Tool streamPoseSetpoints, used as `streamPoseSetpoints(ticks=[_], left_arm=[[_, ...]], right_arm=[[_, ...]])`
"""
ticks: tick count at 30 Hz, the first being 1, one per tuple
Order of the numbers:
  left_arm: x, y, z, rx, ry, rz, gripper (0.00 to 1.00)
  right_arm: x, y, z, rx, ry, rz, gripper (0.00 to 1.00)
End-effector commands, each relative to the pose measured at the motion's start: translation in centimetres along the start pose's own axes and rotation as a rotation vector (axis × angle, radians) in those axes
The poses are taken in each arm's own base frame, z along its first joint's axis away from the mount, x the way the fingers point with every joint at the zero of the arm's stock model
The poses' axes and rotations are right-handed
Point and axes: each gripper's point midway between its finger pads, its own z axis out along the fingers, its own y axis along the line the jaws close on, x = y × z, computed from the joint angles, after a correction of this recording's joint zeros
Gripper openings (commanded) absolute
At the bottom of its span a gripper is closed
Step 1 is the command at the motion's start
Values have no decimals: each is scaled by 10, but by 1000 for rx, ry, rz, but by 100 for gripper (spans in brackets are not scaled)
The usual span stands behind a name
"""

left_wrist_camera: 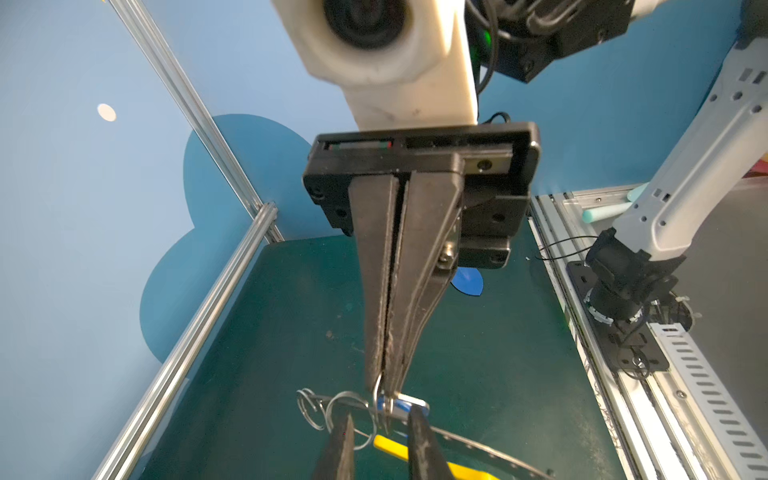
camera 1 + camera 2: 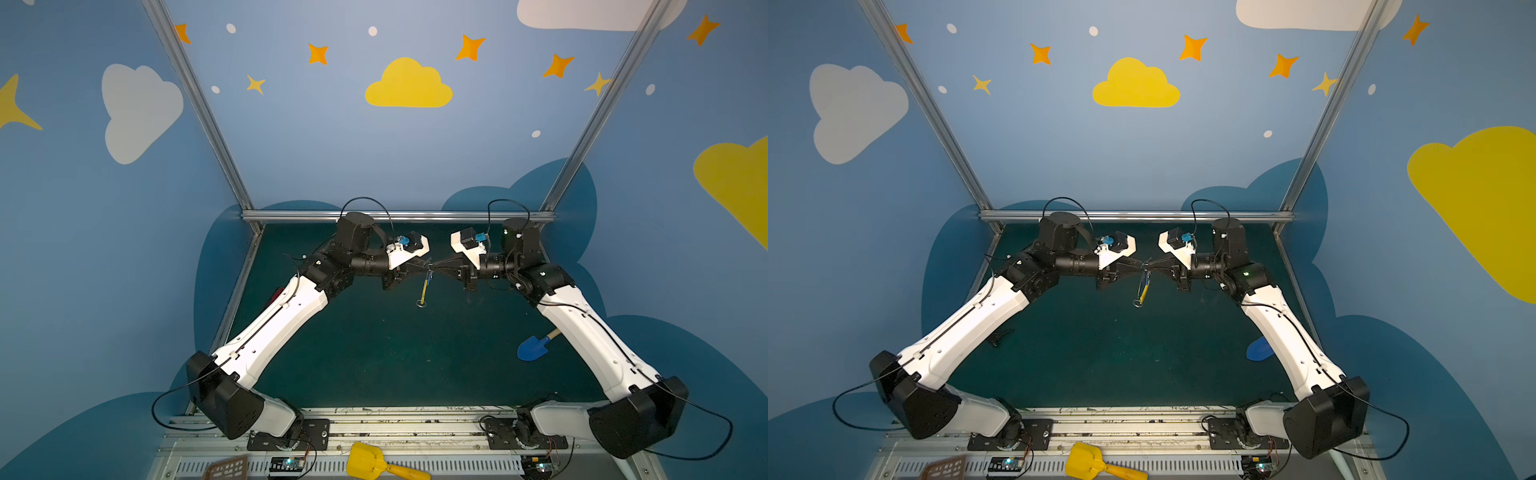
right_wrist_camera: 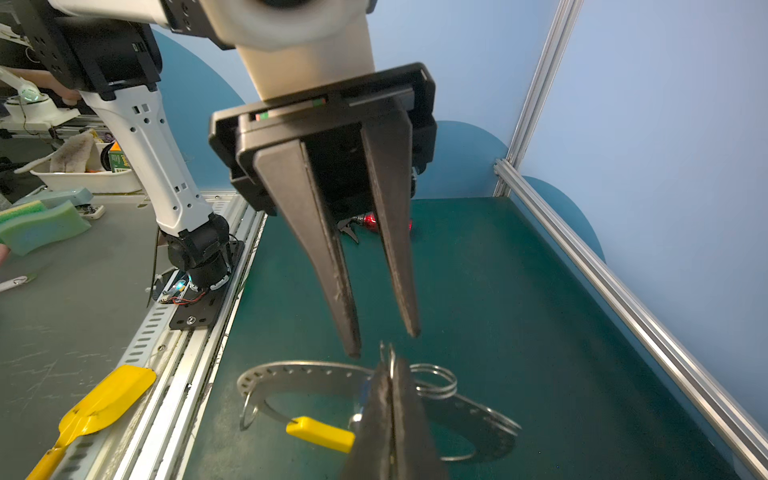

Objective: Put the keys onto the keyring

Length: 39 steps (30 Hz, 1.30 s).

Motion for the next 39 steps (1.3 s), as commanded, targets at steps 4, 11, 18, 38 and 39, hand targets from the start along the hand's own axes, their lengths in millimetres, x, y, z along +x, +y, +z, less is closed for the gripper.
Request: streamPoseSetpoints(ticks=[4, 11, 18, 38, 39], left_arm=[[8, -2, 4, 14, 13, -11, 22], [2, -3, 7, 30, -41, -21, 17], [-1, -8, 7, 53, -57, -20, 10], [10, -10, -6, 59, 135, 35, 3], [10, -10, -6, 58, 144, 38, 3]], right_arm=[[-9, 8, -2, -16, -45, -52, 0], [-12, 11, 0, -36, -91, -73, 0], [-15, 13, 1, -51, -120, -102, 0], [1, 4, -17, 157, -27, -167, 34], [1, 5, -18, 159, -20, -171, 34]])
